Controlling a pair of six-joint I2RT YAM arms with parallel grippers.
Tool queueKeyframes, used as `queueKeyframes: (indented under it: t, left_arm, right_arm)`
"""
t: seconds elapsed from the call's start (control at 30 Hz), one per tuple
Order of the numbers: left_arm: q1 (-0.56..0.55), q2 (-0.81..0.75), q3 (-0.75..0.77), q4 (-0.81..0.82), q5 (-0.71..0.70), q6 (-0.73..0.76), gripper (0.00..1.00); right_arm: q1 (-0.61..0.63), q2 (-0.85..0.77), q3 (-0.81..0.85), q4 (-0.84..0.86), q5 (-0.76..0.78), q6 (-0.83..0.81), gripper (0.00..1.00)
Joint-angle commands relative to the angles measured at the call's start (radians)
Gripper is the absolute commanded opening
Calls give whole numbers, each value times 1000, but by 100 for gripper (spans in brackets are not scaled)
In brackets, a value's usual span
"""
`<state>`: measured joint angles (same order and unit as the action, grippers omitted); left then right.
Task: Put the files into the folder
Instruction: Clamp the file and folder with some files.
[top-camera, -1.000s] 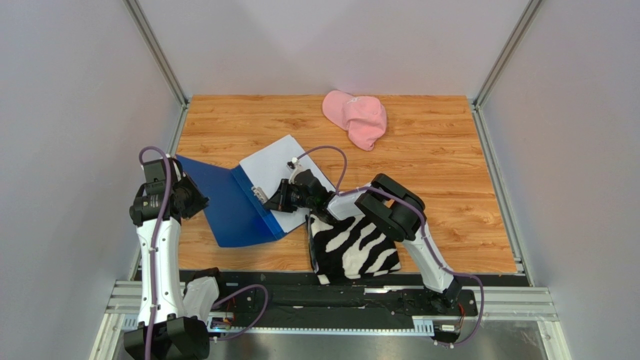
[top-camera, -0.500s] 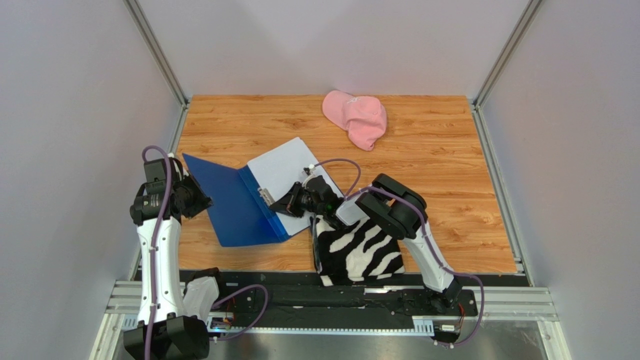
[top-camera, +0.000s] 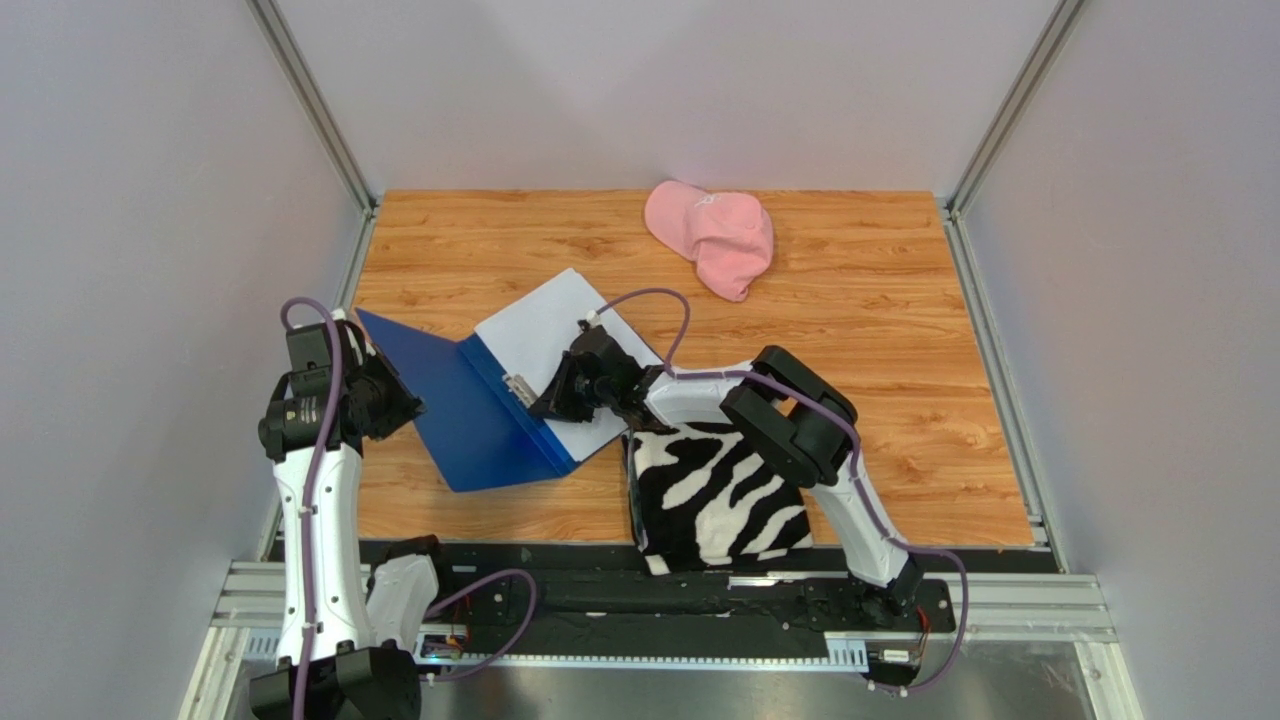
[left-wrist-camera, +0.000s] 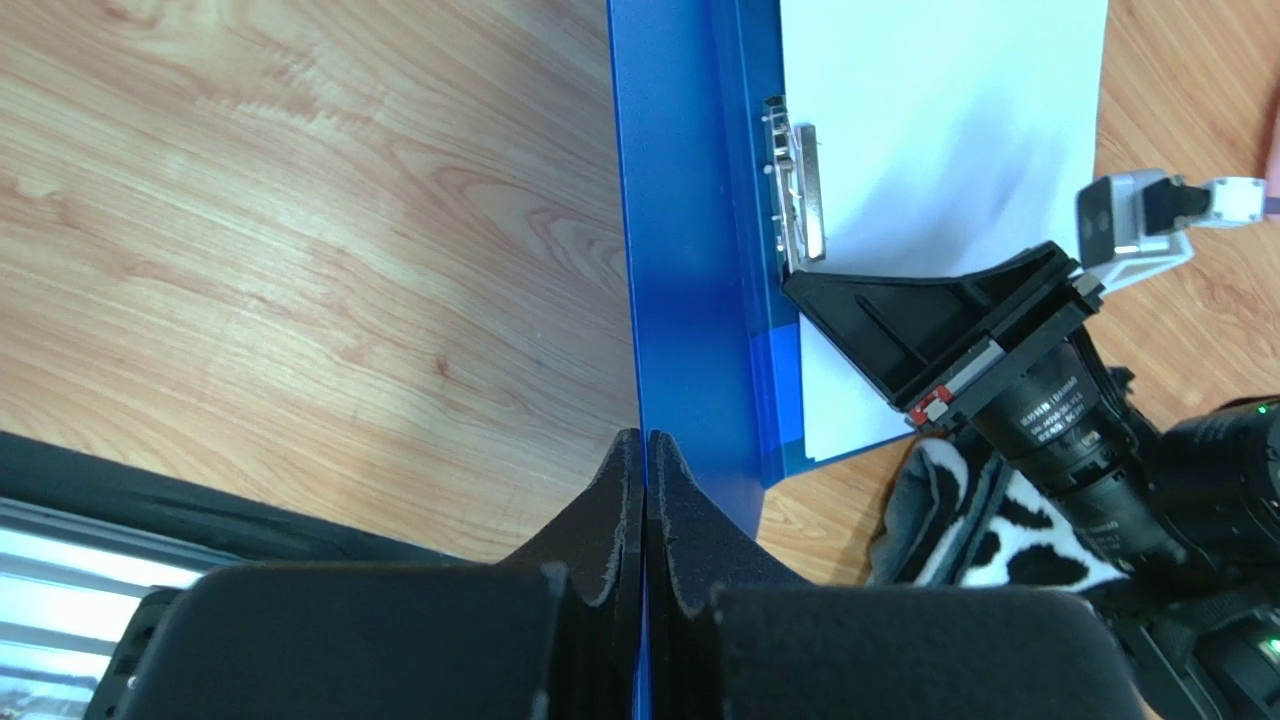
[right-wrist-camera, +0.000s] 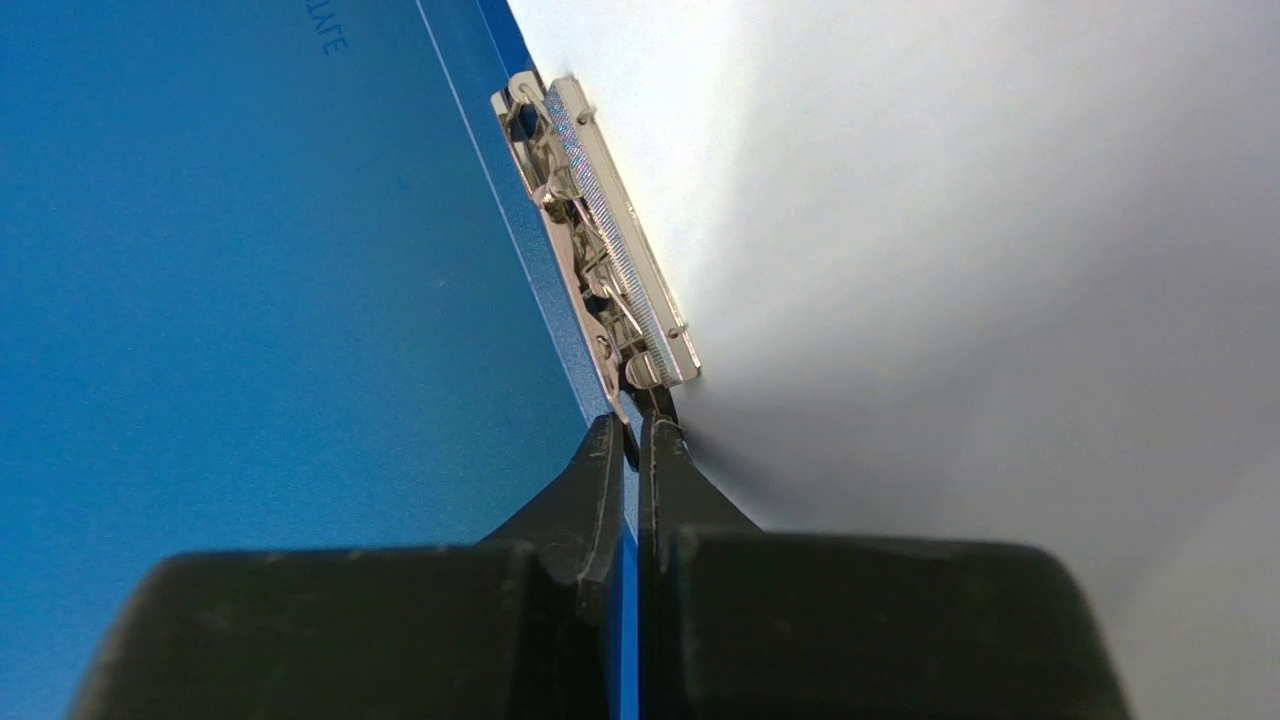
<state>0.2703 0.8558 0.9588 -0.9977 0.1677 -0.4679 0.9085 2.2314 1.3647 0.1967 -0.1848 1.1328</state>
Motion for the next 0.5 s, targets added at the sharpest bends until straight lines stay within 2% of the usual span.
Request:
queueKeyframes:
  t: [0.0,0.1,0.27,0.37,0.47]
  left_arm:
    - [1,6,52,14,-63,6,0]
    - [1,20,55,33,-59,11,0]
    - [3,34,61,45,-53,14,0]
    - [1,43,61,47,-33,12,0]
    - [3,40,58,42,-36,18,0]
  right_arm:
    - [7,175,-24,-480,291,-232,0]
    - [38,221,0,-551,347,-263,0]
    - [118,359,167,-730,482,-294,0]
    - [154,402,240,-776,514,-320,0]
    - [164,367,217,-764,542,-341,0]
